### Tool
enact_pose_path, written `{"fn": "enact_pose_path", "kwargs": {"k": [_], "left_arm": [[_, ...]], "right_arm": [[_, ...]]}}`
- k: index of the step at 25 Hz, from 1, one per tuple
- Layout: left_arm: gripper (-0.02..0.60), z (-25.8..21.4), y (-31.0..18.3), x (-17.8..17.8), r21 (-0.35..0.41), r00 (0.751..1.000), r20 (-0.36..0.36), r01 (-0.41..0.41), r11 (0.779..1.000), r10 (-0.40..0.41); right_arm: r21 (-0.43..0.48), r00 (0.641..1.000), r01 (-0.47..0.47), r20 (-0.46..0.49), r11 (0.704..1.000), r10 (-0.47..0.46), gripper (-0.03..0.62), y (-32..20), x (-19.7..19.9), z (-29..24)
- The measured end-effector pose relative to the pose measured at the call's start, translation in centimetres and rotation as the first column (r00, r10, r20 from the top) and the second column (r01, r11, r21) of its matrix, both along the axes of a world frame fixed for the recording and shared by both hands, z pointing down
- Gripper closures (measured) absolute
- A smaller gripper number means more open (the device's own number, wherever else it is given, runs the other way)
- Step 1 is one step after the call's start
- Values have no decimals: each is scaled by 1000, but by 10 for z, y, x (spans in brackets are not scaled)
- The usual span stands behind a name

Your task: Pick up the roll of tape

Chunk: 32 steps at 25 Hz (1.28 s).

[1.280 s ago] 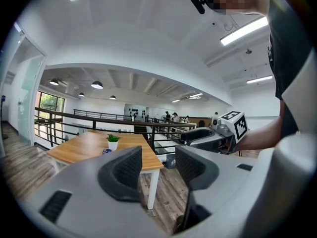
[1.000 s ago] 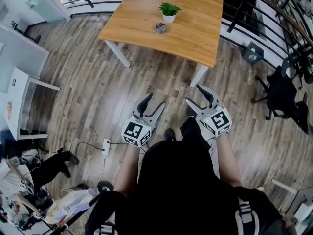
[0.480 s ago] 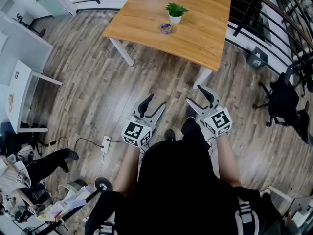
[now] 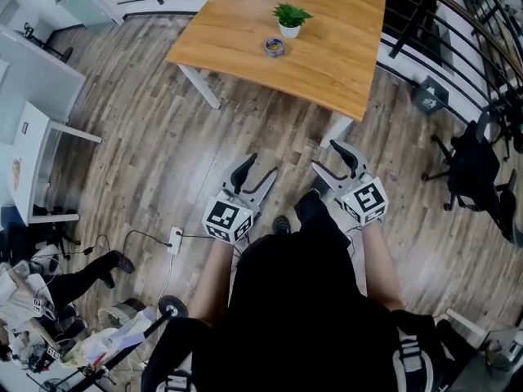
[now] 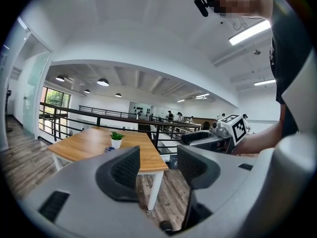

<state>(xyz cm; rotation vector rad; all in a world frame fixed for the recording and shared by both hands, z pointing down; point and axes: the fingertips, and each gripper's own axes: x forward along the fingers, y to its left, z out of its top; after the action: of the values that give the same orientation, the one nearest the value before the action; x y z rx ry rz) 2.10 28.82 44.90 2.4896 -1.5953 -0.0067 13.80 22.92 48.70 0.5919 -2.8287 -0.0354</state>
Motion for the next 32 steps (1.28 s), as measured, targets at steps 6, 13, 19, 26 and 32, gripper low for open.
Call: {"fn": "enact_pose_path", "kwargs": {"k": [6, 13, 19, 26, 32], "left_arm": [[348, 4, -19, -2, -18, 1000, -3, -1, 1000, 1], [348, 6, -61, -6, -32, 1000, 14, 1, 999, 0], [348, 8, -103, -15, -52, 999, -43, 29, 998, -31], [348, 8, -140, -22, -67, 996, -44, 69, 995, -72], [348, 9, -164, -27, -84, 992, -42, 113, 990, -117]], "right_arm": [[-19, 1000, -2, -5, 1000, 2, 307, -15, 0, 4], [-29, 999, 19, -28, 999, -20, 307, -59, -7, 12], [-38, 996, 72, -50, 997, -73, 303, -100, -20, 14], [-59, 991, 117, -59, 991, -121, 303, -138, -30, 18], [-86, 983, 172, -55, 981, -177, 287, -163, -42, 21]]}}
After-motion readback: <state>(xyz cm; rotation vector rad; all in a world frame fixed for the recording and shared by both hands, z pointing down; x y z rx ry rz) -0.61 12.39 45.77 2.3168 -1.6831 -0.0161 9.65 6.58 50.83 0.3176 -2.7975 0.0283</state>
